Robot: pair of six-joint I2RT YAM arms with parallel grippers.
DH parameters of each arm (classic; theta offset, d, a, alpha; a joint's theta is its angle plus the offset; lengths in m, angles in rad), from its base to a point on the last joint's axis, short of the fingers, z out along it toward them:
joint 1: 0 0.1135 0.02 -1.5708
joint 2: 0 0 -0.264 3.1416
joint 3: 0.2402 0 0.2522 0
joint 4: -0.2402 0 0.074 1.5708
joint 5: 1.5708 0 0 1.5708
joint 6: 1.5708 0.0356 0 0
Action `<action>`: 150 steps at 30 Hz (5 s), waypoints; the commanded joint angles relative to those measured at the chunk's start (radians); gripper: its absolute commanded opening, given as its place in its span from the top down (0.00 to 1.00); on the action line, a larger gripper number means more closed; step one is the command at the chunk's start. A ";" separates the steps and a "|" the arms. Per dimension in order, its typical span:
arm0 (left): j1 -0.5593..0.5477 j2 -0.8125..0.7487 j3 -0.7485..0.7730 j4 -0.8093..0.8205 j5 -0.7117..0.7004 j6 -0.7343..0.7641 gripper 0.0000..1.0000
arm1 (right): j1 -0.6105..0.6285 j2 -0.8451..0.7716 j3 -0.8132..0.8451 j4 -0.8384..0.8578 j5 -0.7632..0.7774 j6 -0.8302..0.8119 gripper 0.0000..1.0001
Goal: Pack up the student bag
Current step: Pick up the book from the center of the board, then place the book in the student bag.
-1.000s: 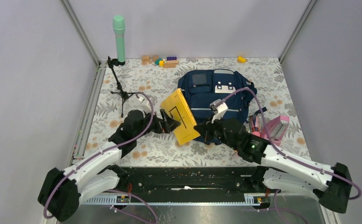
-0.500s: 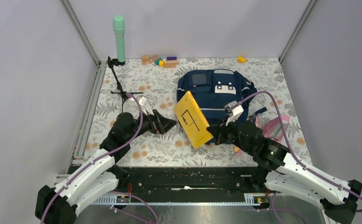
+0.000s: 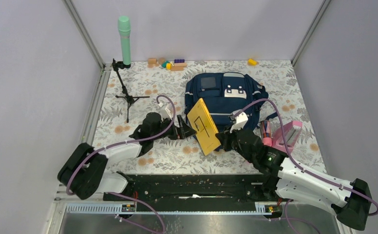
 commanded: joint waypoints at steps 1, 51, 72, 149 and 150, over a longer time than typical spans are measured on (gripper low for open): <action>-0.020 0.120 0.058 0.209 0.053 -0.036 0.11 | -0.006 -0.025 0.011 0.149 0.072 0.005 1.00; -0.069 0.377 0.080 0.464 0.128 -0.004 0.16 | -0.145 0.270 0.159 0.120 -0.218 -0.020 1.00; -0.285 0.178 0.367 -0.167 -0.252 0.689 0.07 | -0.376 -0.095 0.341 -0.343 0.035 -0.058 1.00; -0.128 0.110 1.018 -0.840 -0.460 0.520 1.00 | -0.234 -0.163 0.037 0.005 -0.888 0.502 1.00; -0.128 0.091 0.988 -0.813 -0.446 0.519 1.00 | -0.225 -0.142 0.017 0.056 -0.871 0.520 1.00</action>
